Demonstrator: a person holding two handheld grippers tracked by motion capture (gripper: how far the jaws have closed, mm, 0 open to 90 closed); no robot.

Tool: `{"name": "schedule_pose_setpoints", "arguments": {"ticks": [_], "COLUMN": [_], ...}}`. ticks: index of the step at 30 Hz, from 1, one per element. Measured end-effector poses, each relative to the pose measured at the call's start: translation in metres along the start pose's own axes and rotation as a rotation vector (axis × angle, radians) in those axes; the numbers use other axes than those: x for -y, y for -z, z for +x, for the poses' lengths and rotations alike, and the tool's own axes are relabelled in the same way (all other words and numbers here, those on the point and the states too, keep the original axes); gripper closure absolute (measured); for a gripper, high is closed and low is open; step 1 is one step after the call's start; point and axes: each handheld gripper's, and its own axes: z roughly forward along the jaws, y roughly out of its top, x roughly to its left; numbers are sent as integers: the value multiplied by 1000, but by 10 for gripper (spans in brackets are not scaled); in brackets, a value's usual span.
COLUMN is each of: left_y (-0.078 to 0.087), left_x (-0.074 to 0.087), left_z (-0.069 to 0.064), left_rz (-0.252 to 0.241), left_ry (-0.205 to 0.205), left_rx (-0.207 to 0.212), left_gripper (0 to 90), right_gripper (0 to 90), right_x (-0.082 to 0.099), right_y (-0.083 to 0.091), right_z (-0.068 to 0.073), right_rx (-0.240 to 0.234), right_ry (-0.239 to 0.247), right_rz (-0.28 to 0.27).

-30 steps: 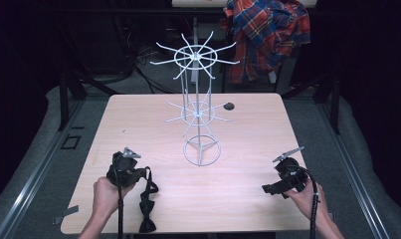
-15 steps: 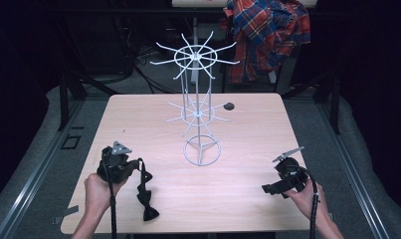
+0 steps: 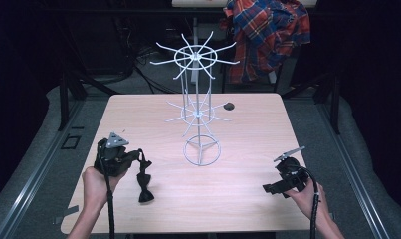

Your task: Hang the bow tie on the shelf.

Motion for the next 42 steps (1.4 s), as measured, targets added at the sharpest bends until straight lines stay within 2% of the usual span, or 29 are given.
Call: {"name": "schedule_pose_setpoints", "arguments": {"ticks": [13, 22, 26, 28, 32, 33, 42], "left_y": [-3, -1, 0, 0, 0, 0, 3], "left_x": [-21, -39, -45, -48, -53, -55, -70], "left_z": [3, 2, 1, 0, -1, -1, -5], "left_rz": [-24, -39, -41, -43, -50, -55, -69], "left_ry": [8, -6, -16, -21, -18, -19, -36], "left_rx": [-2, -4, 1, -1, 5, 2, 10], "left_gripper": [900, 900, 900, 900, 900, 900, 900], "right_gripper": [147, 147, 147, 147, 147, 147, 147], "right_x": [0, 0, 0, 0, 1, 0, 0], "right_y": [1, 0, -2, -1, -2, -1, -2], "right_z": [0, 0, 2, 1, 2, 1, 1], "right_rx": [1, -6, -10, -13, -11, -16, -16], "right_ry": [1, 4, -17, -6, -20, -3, -11], "right_rz": [1, 6, -20, -3, -19, 1, 3]}}
